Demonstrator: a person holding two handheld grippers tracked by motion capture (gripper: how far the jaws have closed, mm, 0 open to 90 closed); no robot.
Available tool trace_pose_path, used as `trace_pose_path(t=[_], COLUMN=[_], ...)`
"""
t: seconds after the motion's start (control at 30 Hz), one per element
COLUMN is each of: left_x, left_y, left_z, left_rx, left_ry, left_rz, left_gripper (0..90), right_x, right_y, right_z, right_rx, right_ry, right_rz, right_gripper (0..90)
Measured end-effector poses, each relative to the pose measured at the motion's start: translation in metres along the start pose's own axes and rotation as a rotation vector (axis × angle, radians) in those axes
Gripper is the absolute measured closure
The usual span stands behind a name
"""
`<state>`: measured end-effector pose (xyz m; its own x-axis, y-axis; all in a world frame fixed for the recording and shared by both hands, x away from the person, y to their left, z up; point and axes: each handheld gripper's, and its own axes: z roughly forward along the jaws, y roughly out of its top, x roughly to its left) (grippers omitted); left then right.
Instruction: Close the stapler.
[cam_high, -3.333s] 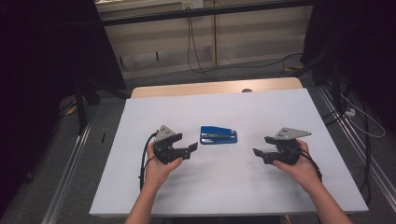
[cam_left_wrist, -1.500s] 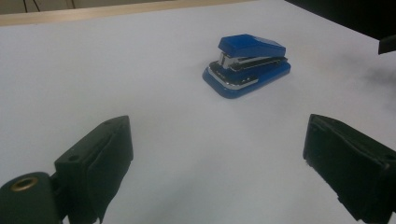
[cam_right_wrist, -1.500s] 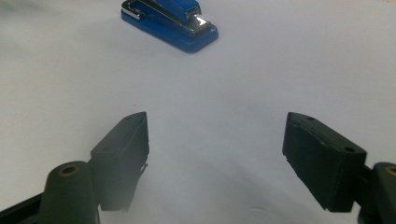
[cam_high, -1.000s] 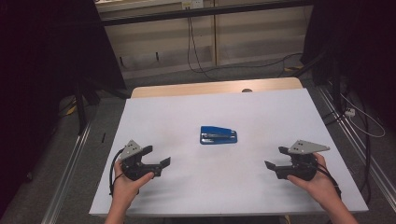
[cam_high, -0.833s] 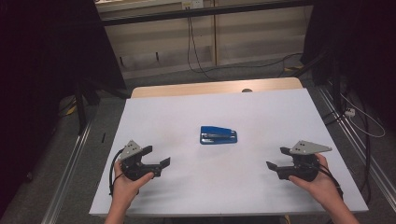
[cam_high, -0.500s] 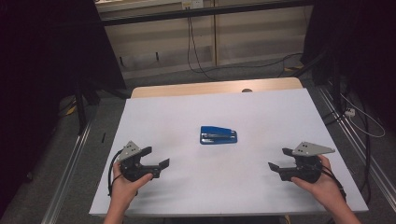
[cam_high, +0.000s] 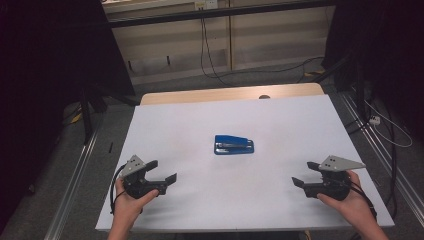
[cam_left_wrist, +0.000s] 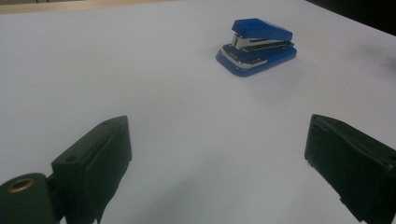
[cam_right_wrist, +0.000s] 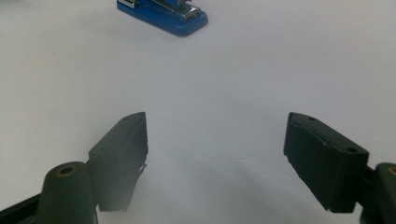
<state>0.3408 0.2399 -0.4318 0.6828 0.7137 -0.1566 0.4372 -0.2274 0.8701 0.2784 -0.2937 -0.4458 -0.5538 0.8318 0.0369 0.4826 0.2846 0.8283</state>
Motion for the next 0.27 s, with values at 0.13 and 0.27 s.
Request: trace_pose_path(t=[0.13, 0.27], left_x=[0.0017, 0.003], left_y=[-0.0005, -0.0013], left_z=[-0.0006, -0.0014], left_rx=[-0.003, -0.003], left_ry=[0.003, 0.011], left_rz=[0.006, 0.012], left_gripper=[7.4, 7.1], right_x=[0.0009, 0.0011], right_y=[-0.0007, -0.0003], right_z=[0.0006, 0.0001], right_rx=[-0.004, -0.011], right_ry=[0.004, 0.005], right_rz=[-0.007, -0.007], right_gripper=[21.3, 20.3])
